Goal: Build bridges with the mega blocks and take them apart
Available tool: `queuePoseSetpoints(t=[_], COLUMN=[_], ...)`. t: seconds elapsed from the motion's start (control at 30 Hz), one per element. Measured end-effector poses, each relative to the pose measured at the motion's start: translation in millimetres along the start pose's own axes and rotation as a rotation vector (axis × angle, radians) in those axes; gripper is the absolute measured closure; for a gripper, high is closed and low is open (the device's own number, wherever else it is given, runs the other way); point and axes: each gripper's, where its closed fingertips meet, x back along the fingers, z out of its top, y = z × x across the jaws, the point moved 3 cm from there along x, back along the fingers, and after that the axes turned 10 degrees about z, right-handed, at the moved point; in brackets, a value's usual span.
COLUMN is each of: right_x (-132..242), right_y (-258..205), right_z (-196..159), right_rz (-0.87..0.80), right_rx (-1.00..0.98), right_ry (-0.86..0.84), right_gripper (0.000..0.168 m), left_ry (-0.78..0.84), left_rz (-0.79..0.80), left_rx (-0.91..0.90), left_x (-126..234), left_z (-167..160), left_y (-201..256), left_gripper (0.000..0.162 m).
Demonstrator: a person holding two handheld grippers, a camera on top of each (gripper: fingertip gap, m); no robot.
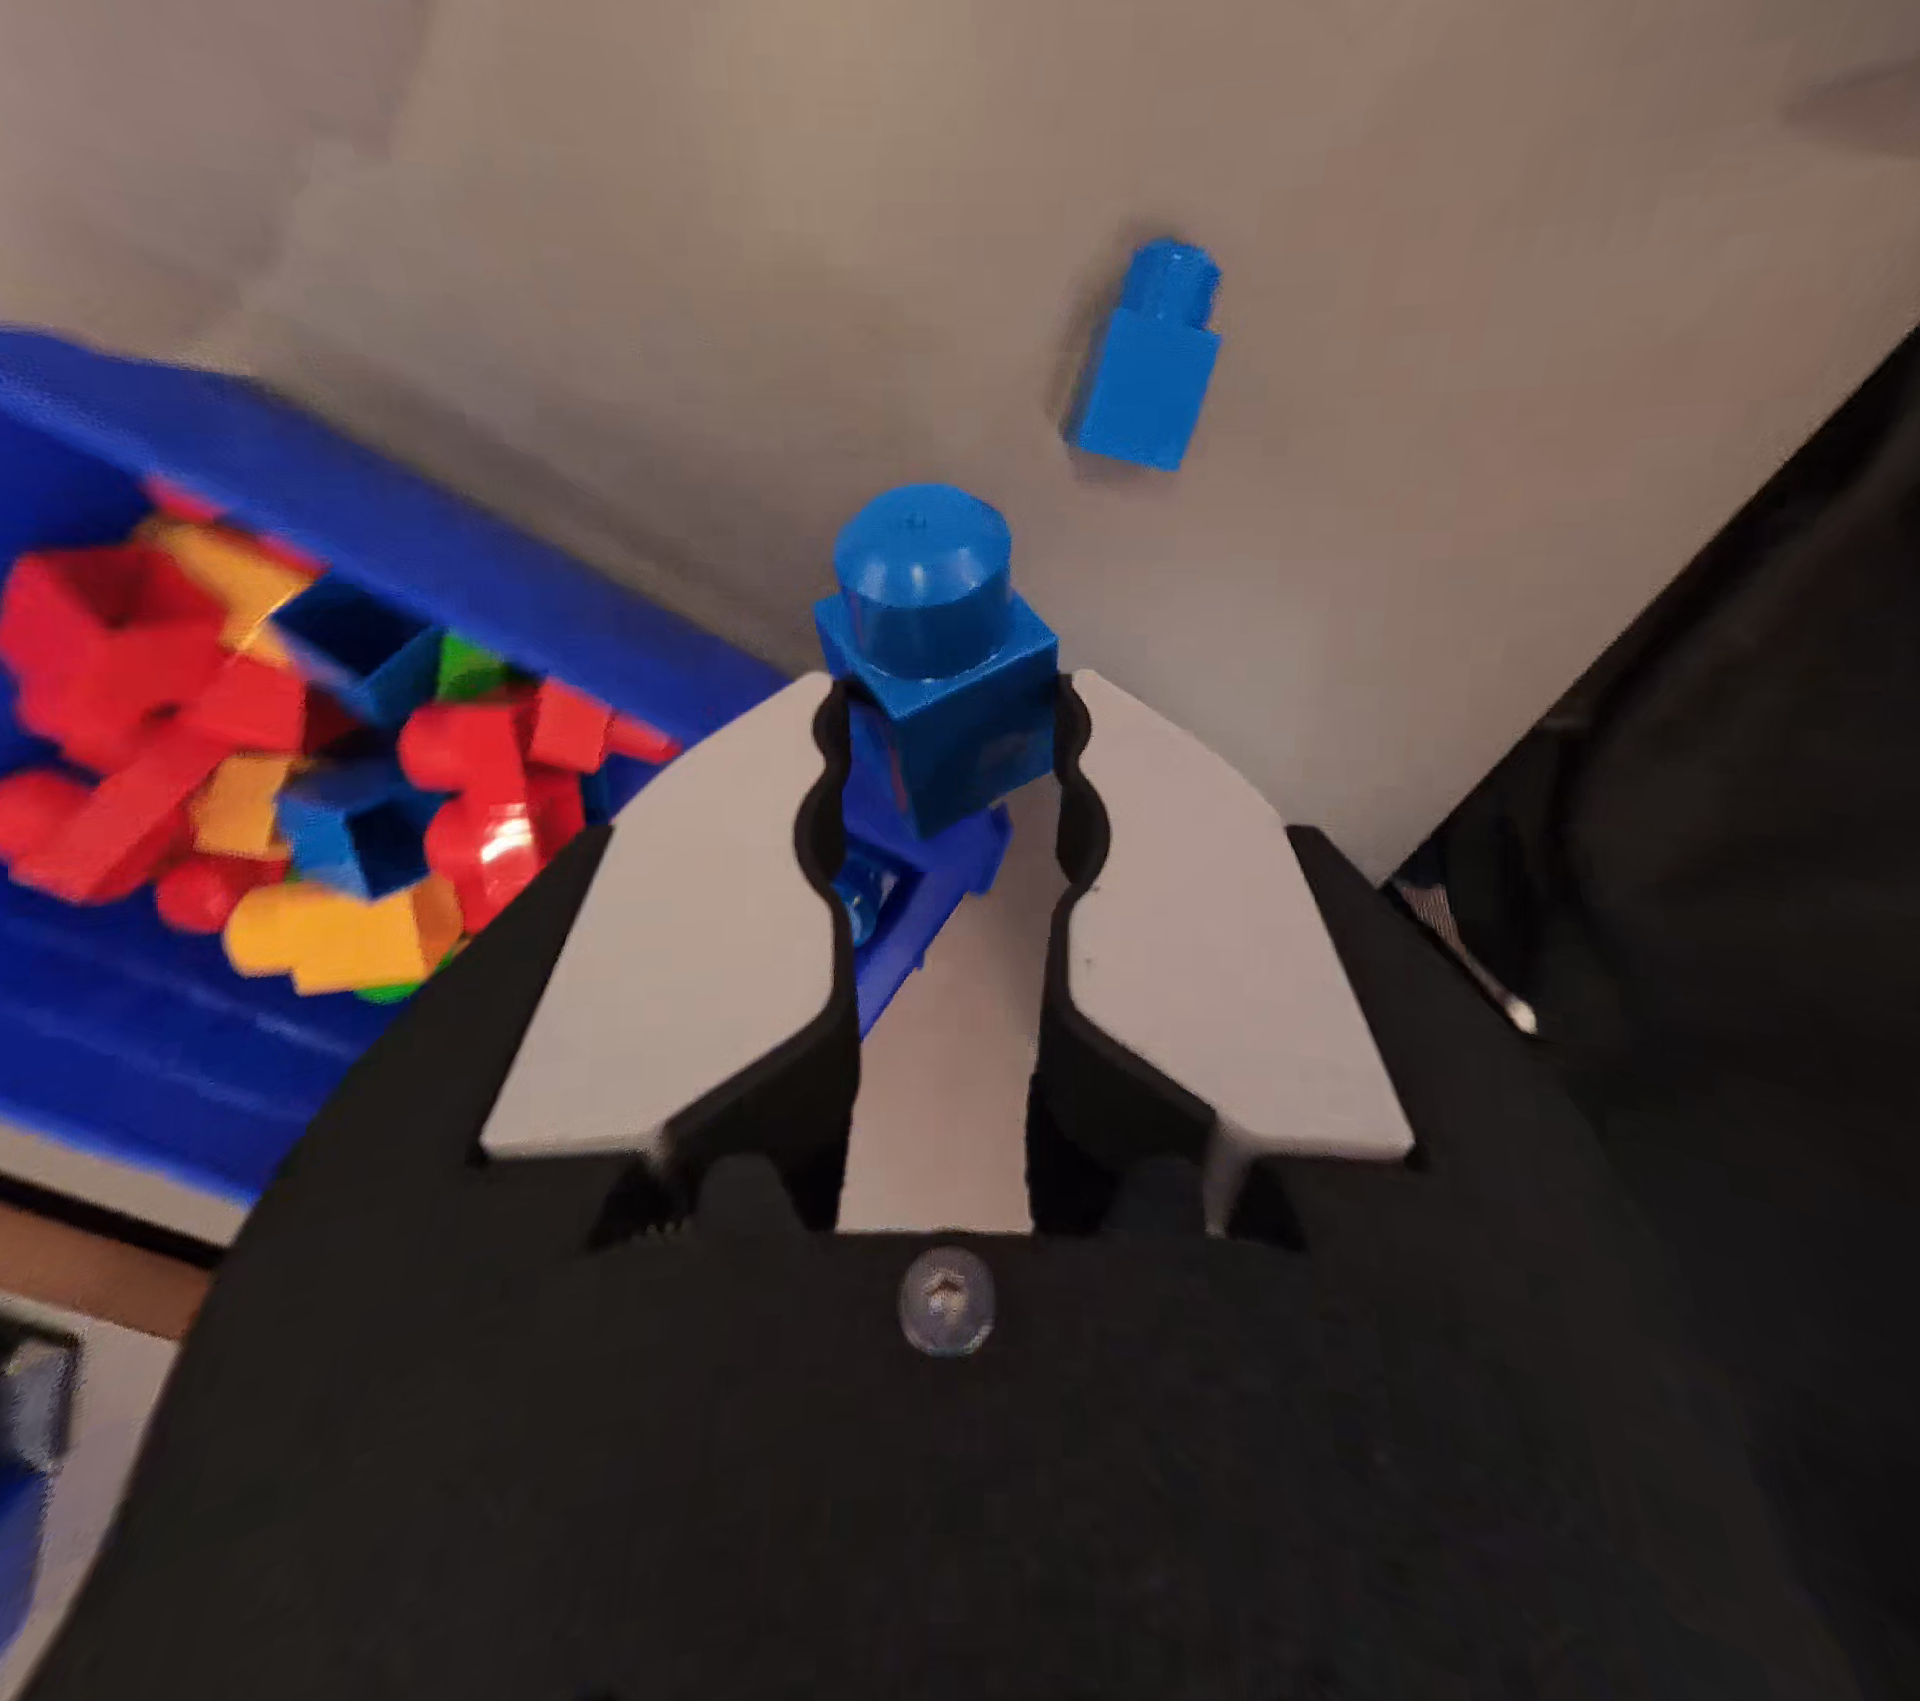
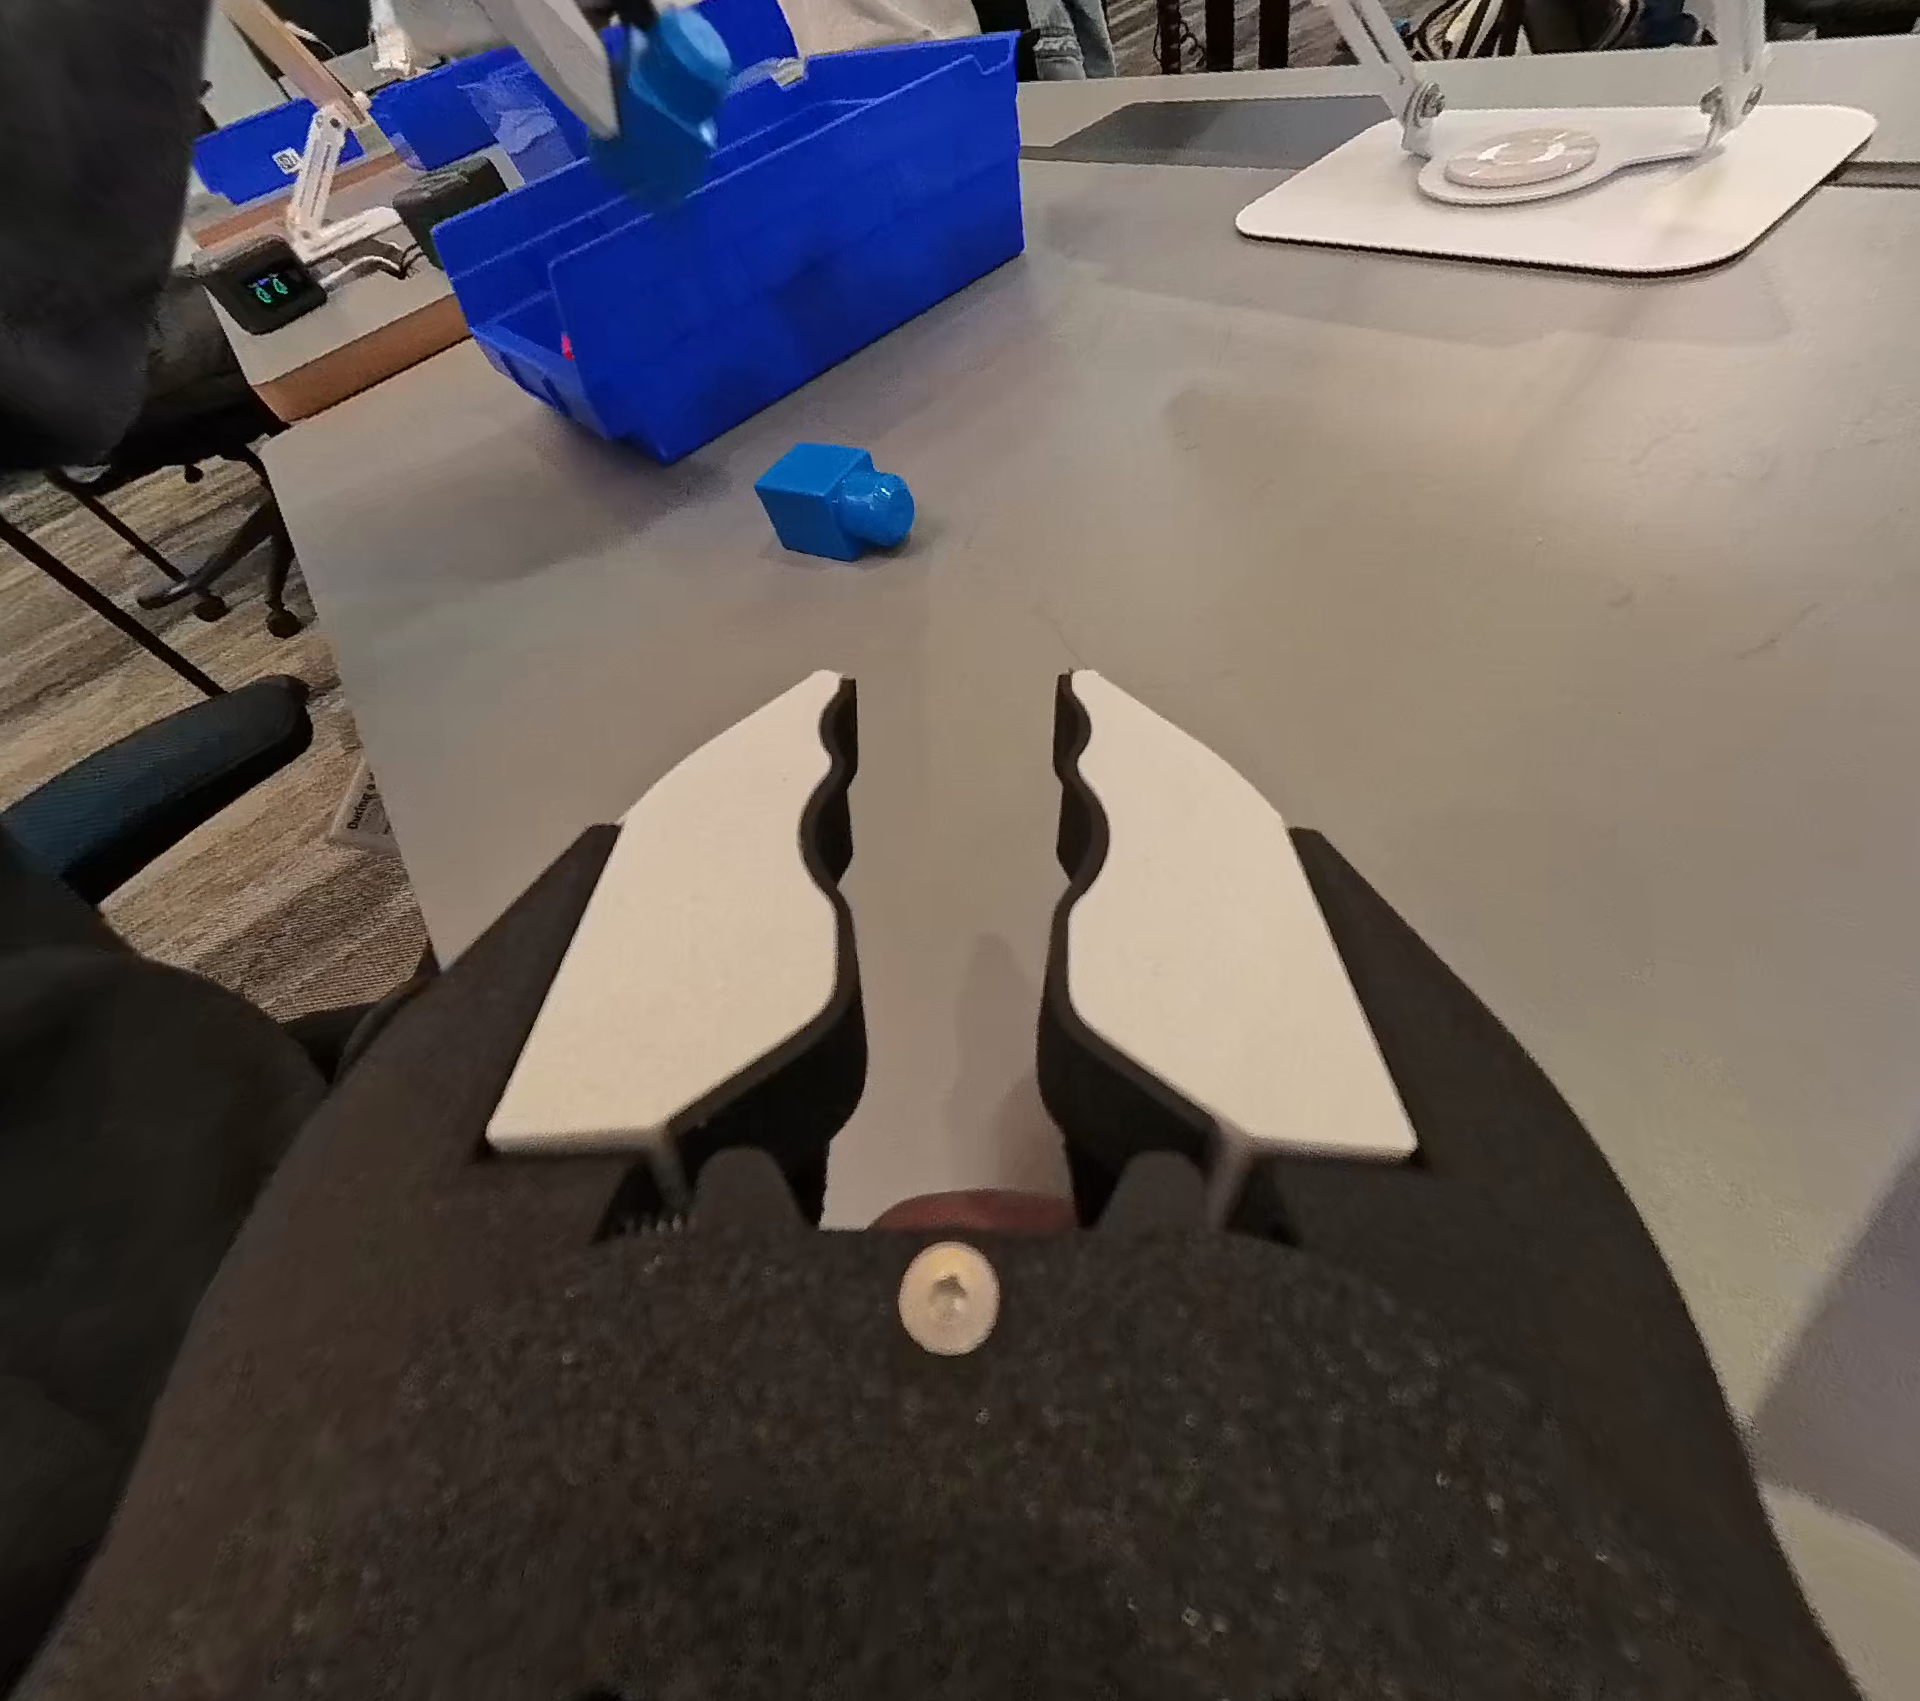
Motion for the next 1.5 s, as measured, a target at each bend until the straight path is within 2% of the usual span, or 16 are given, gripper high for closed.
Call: queuePoseSetpoints(t=[0.2, 0.3, 0.5, 0.67, 0.9, 1.3, 1.4, 1.5], right_x=[0.7, 1.7, -0.4, -1.0, -0.8, -2.7, -2.8, -2.1], right_y=[-0.4, -0.9, -0.9, -1.2, -2.8, -3.9, -4.3, -4.3], right_z=[-1.7, -1.7, -4.0, -3.9, -3.9, -5.3, -5.6, -5.8], right_rz=[0.004, -0.008, -0.006, -0.005, 0.001, 0.013, 0.013, 0.013], right_rx=[-0.013, 0.004, 0.004, 0.008, 0.011, 0.004, 0.006, 0.002], right_ry=[0.001, -0.004, -0.016, -0.018, -0.020, -0.030, -0.032, -0.031], right_gripper=[0.132, 0.132, 0.132, 0.132, 0.132, 0.132, 0.132, 0.132], left_ry=[-0.275, -0.328, -0.407, -0.462, -0.486, -0.467, -0.483, -0.347], left_rz=[-0.077, -0.121, -0.270, -0.301, -0.399, -0.522, -0.458, -0.325], left_rx=[-0.178, -0.201, -0.335, -0.412, -0.466, -0.374, -0.375, -0.305], left_x=[-70.1, -95.0, -110.3, -121.0, -127.4, -114.8, -111.3, -85.7], left_z=[12.9, 17.0, 27.4, 43.5, 50.7, 41.8, 32.6, 34.7], left_y=[8.0, 9.1, 19.9, 26.1, 36.9, 37.7, 30.8, 5.8], left_gripper=[0.125, 0.125, 0.125, 0.125, 0.125, 0.122, 0.121, 0.122])
